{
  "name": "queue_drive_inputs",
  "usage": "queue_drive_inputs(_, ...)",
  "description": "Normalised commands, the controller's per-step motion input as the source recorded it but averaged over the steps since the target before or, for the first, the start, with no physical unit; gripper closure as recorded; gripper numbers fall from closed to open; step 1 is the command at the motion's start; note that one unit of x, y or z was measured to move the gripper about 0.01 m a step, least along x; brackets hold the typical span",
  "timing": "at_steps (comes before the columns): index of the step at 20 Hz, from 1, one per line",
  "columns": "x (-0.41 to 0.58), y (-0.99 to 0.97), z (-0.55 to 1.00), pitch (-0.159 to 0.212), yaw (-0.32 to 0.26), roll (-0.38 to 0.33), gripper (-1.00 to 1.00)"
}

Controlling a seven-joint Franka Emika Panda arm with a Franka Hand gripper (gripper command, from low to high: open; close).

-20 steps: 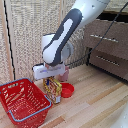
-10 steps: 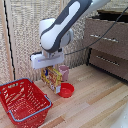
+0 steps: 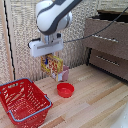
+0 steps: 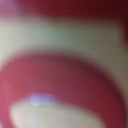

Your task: Shift your gripper thoughtfully near the cereal snack bar. Tenderly grip the snack bar with your precision device. Carefully hover the precision device above the first drawer installation and invite the snack bar to descend into the first drawer installation.

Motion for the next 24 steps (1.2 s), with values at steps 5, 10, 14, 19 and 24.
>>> queue_drive_inputs(5, 0.341, -0.01, 1.0, 0.071, 0.007, -0.037, 1.0)
queue_drive_inputs(10, 0.163, -0.19, 1.0, 0.062, -0.016, -0.025, 1.0)
queue_drive_inputs(14, 0.151, -0.39, 1.0, 0.043, -0.063, -0.005, 1.0)
queue_drive_inputs(19, 0.063, -0.54, 1.0, 0.063, -0.093, 0.0, 1.0)
queue_drive_inputs(24, 0.043, -0.71, 1.0, 0.064, -0.054, 0.0, 1.0)
